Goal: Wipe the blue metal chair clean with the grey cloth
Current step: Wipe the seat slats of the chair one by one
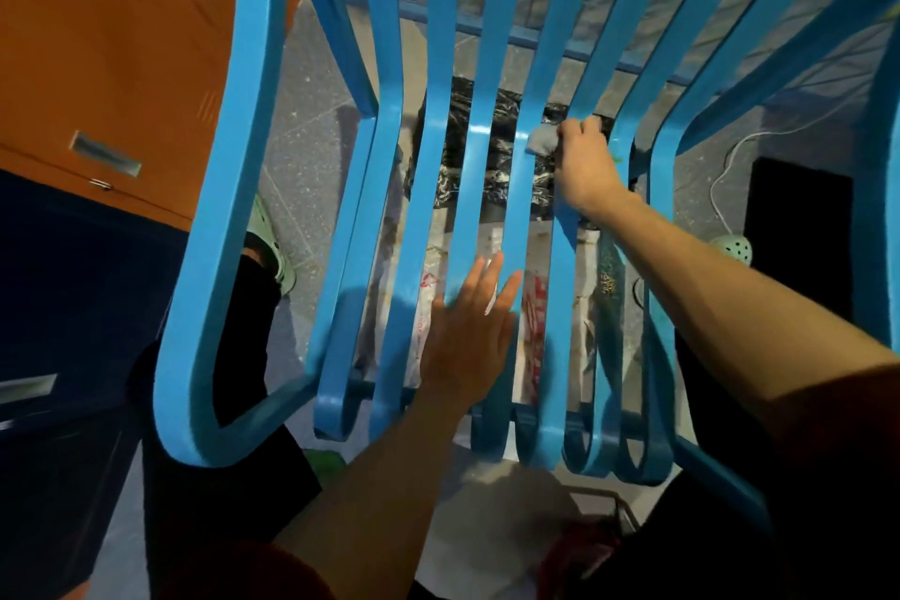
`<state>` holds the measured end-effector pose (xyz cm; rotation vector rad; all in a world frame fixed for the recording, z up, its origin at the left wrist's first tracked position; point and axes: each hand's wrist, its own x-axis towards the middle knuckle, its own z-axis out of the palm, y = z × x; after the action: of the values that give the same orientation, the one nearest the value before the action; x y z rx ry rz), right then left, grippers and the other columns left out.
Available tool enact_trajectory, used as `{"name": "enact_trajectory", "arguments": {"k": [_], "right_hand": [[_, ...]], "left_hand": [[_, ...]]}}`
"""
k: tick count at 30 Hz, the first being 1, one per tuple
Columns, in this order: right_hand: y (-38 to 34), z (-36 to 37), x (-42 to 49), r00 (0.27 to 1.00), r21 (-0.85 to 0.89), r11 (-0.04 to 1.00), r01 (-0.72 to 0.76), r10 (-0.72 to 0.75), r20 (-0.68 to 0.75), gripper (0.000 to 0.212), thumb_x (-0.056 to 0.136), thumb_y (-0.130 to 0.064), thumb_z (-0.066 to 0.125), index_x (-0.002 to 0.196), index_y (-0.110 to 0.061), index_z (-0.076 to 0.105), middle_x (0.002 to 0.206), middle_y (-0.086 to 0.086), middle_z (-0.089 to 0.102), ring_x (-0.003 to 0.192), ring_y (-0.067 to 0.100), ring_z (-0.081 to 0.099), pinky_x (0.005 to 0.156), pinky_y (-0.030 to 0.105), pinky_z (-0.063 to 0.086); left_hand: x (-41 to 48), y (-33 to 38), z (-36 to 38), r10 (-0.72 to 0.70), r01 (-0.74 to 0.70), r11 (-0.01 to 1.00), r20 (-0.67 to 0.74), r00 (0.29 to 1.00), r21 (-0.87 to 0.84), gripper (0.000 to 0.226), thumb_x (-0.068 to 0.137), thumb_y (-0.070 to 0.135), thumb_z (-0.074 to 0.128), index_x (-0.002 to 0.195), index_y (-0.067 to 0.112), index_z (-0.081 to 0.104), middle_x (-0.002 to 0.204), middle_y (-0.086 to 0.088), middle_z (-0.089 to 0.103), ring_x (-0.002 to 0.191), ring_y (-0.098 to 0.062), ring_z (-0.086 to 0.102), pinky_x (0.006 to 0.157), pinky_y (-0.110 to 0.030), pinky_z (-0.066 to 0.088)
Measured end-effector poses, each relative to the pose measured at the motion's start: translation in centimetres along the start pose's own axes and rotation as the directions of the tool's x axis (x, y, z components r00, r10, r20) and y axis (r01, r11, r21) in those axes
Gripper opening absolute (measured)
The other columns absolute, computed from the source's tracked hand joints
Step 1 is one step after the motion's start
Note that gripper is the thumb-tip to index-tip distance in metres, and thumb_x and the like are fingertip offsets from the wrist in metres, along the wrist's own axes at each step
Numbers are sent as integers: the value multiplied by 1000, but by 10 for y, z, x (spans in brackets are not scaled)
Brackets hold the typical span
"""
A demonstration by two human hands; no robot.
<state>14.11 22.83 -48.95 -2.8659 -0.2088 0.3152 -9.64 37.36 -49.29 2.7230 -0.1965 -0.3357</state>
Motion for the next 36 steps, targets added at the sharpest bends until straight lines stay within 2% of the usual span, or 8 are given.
{"name": "enact_trajectory", "arguments": {"k": [7,11,19,24,27,29,32,36], "right_hand": [[-3,11,-47,1000,82,997,-7,7,2,32,86,10,49,117,2,50,124,22,43,104,37,49,87,42,40],[-8,15,-105,996,132,988,84,-82,-21,26,85,13,46,108,4,53,115,22,47,95,33,51,77,29,35],[-13,20,-212,997,324,945,49,-64,37,19,95,-1,51,112,-1,58,113,14,53,99,26,53,83,25,38],[0,-14,-158,985,546,820,-172,140,100,12,97,-18,55,107,-13,60,95,-4,61,90,16,59,73,25,46],[12,-27,-99,967,596,783,-179,251,-39,7,95,-23,57,99,-17,59,96,-1,63,90,17,62,82,39,55],[11,-34,-60,954,571,816,-88,234,-188,13,93,-25,58,97,-13,62,95,5,64,87,21,60,82,42,52],[2,-44,-15,944,446,895,13,136,-300,13,90,-11,59,101,-6,64,95,7,53,85,19,50,73,27,36],[0,-27,1,983,265,963,40,10,-183,24,89,0,57,111,-1,66,110,20,57,101,33,56,85,28,38]], "left_hand": [[3,4,-6,-47,43,996,47,998,84,55,102,36,33,155,24,29,164,-5,20,151,-22,20,105,-61,41],[2,1,-5,-51,41,990,65,997,138,56,104,39,9,158,27,14,167,-2,7,153,-19,8,104,-60,40],[2,10,-15,-68,46,987,140,988,152,57,106,40,14,158,31,-7,165,3,-17,153,-16,-13,114,-58,27],[2,7,-11,-28,20,992,66,997,122,56,105,41,10,159,28,4,167,-1,-4,154,-20,-2,108,-60,36],[-1,7,-8,-15,13,997,25,1000,80,54,105,38,17,156,22,27,165,-6,18,152,-24,17,99,-61,46],[0,7,-7,-14,12,996,18,1000,90,53,104,36,23,154,21,32,163,-7,23,151,-23,22,98,-59,48],[5,6,-8,-34,33,999,23,999,22,52,103,35,29,152,24,37,162,-5,27,149,-23,27,101,-62,46],[4,2,-2,-28,29,999,21,999,-37,54,102,37,18,153,28,33,164,-1,22,152,-20,19,106,-64,39]]}}
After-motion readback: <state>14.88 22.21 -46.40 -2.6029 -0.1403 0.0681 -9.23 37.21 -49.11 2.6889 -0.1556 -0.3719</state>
